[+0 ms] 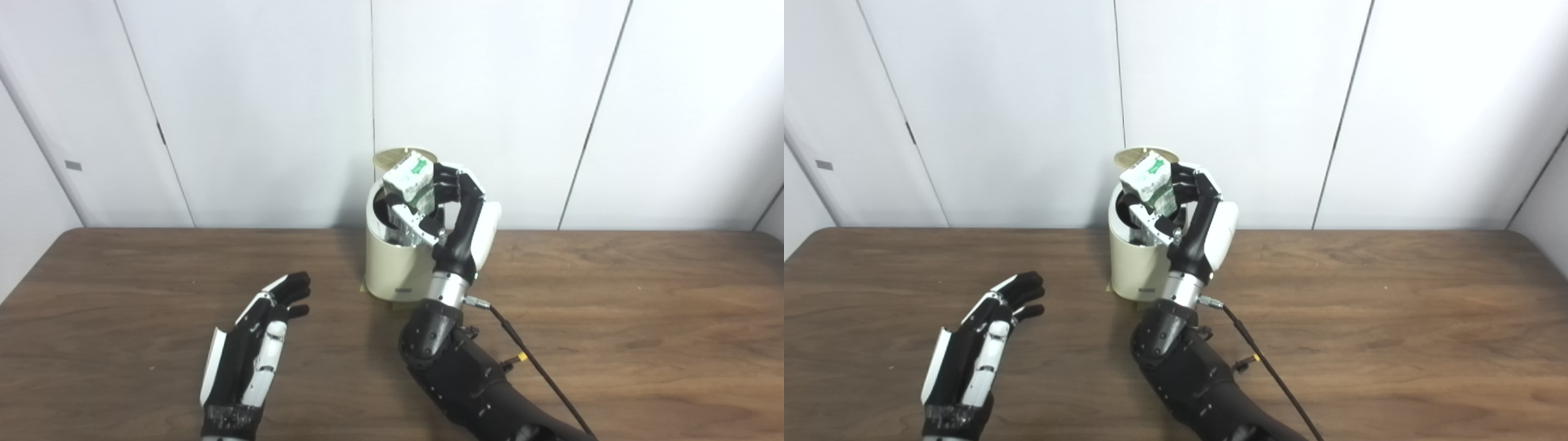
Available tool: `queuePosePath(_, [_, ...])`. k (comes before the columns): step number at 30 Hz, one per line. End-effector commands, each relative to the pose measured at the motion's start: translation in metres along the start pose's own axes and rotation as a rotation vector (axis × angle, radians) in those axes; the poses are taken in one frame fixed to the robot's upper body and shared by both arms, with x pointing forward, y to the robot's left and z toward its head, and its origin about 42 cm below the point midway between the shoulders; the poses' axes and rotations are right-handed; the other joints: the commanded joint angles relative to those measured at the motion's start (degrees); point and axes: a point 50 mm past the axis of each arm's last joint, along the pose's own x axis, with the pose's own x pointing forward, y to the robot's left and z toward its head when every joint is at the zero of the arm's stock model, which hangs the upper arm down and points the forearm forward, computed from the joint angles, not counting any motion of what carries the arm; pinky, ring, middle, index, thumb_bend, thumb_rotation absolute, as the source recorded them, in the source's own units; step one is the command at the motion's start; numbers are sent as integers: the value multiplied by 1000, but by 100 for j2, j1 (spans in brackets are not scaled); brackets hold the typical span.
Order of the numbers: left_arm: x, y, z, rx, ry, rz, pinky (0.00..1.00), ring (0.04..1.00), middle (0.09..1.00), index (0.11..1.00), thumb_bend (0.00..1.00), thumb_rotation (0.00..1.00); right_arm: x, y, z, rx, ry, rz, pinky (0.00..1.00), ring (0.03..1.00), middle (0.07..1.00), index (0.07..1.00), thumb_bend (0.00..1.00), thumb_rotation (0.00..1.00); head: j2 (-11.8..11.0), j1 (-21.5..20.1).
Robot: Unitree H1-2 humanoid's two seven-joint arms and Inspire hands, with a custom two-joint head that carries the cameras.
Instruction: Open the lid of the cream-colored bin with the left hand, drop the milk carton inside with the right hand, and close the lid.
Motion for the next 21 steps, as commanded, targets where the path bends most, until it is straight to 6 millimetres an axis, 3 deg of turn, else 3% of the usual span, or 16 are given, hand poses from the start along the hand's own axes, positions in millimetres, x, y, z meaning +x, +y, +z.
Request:
queuePosePath(1, [-60,0,-7,-25,109,57,757,816,822,797,220,768,17,23,37,88,-101,1,400,440,492,508,508,0,8,5])
queuePosePath(21, [-63,-3,-5,-36,108,68,751,812,820,793,204,759,21,22,43,120,-110,-12,374,431,490,519,507,0,-21,17])
